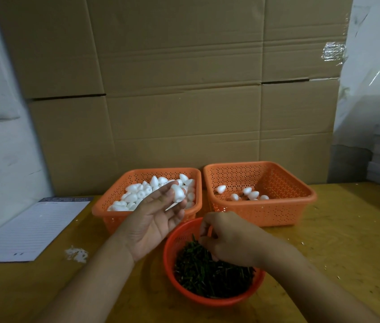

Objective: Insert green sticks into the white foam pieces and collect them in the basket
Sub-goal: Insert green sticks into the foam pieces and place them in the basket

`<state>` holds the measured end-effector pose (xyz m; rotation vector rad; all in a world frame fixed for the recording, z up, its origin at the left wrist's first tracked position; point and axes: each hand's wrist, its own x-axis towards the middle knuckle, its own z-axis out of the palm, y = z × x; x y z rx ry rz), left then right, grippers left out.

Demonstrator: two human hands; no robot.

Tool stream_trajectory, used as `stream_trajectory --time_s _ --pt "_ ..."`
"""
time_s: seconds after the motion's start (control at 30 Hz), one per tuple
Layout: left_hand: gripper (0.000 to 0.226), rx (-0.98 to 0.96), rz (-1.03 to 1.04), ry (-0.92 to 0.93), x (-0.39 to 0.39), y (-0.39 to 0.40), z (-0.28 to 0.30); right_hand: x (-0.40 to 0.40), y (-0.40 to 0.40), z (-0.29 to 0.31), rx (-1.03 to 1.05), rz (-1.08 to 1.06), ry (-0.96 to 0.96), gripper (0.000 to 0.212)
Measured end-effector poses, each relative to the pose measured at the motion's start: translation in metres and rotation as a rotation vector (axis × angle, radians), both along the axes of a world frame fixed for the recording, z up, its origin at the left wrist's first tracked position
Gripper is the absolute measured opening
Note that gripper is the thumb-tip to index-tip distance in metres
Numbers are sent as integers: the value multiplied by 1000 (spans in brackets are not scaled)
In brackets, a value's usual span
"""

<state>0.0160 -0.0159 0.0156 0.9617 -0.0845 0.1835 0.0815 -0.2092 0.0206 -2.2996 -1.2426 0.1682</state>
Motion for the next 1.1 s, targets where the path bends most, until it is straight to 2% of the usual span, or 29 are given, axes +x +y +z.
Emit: stream_trajectory --time_s 0.23,0.37,0.43,0.53,0.7,0.93,1.1 --pt "20 17 27 1 0 -1 3 0 3 -2 102 -7 72 4" --pt "17 14 11 -12 0 0 3 0 3 1 225 -4 183 10" --pt "25 13 15 -10 1 1 2 1 3 3 272 -8 250 12" --pt "16 -11 36 0 2 2 -2 2 2 5 329 -2 362 9" --pt "20 -17 41 21 2 1 -3 2 -1 9 393 49 462 8" --pt "21 -34 50 33 2 -1 -1 1 -1 8 323 70 405 6" --pt "25 -6 51 -1 0 -4 1 2 -2 4 180 22 244 5"
